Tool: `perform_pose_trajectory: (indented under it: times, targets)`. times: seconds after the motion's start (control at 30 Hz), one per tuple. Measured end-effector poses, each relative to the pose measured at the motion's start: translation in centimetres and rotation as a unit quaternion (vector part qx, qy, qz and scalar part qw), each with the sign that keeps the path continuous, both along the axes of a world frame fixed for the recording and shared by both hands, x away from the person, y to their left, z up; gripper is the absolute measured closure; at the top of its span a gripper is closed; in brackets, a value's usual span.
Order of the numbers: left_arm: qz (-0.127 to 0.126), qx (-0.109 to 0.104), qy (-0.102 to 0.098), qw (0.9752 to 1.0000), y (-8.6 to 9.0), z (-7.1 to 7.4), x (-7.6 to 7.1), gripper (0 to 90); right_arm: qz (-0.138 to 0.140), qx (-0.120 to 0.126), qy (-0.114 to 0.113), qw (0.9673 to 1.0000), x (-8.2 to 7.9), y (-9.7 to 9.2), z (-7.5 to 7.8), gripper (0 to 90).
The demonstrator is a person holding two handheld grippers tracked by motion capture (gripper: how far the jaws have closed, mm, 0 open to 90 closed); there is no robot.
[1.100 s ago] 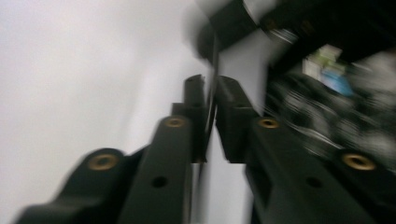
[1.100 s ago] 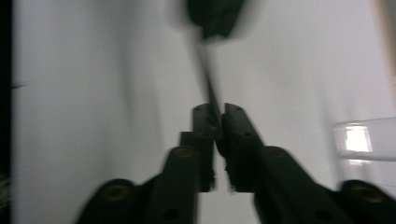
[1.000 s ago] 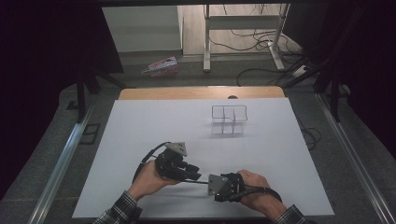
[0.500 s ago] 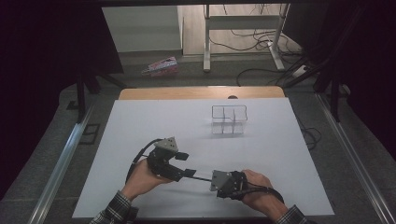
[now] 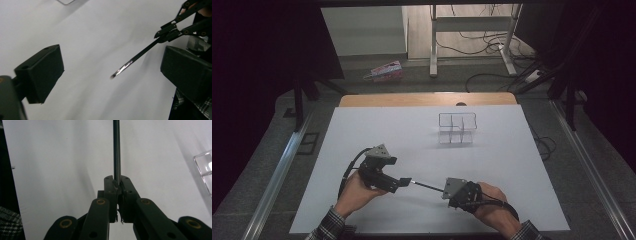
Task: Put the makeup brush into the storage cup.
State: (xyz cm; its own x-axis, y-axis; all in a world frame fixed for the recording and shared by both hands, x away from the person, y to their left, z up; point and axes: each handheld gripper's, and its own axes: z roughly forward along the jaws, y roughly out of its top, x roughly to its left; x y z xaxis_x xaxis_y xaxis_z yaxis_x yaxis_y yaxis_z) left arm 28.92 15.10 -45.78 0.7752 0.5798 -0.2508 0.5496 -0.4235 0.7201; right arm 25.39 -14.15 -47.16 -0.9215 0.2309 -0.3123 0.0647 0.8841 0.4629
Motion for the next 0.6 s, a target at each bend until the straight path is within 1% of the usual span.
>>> perform_pose_trajectory:
  times: [0.1,0.17,0.23,0.27,0.3,0.33,0.43,0.6]
  targets:
    - [0.014,-0.011,0.007,0.9998,0.5,-0.2,-0.1,2.5,-0.014,0.01,0.008,0.9998,0.1,-0.3,0.1,85.6]
    - [0.021,-0.017,0.012,0.9996,0.8,-0.3,-0.2,2.9,-0.024,0.016,0.01,0.9995,0.2,-0.6,0.1,85.6]
    - [0.026,-0.024,0.017,0.9992,1.0,-0.5,-0.2,3.1,-0.028,0.019,0.011,0.9993,0.2,-0.7,0.1,85.6]
    - [0.033,-0.033,0.023,0.9986,1.2,-0.6,-0.3,3.9,-0.033,0.025,0.014,0.999,0.3,-0.8,0.2,85.6]
    - [0.033,-0.033,0.023,0.9986,1.2,-0.6,-0.3,4.6,-0.033,0.025,0.014,0.999,0.3,-0.8,0.2,85.6]
    - [0.036,-0.04,0.026,0.9982,1.2,-0.7,-0.3,4.6,-0.036,0.027,0.014,0.9989,0.3,-0.9,0.2,85.5]
    - [0.042,-0.049,0.033,0.9974,1.3,-1.0,-0.5,5.8,-0.045,0.039,0.019,0.9981,0.3,-1.0,0.2,85.6]
    - [0.046,-0.076,0.047,0.9949,1.4,-1.4,-0.8,10.5,-0.062,0.061,0.022,0.996,0.3,-1.1,0.4,85.5]
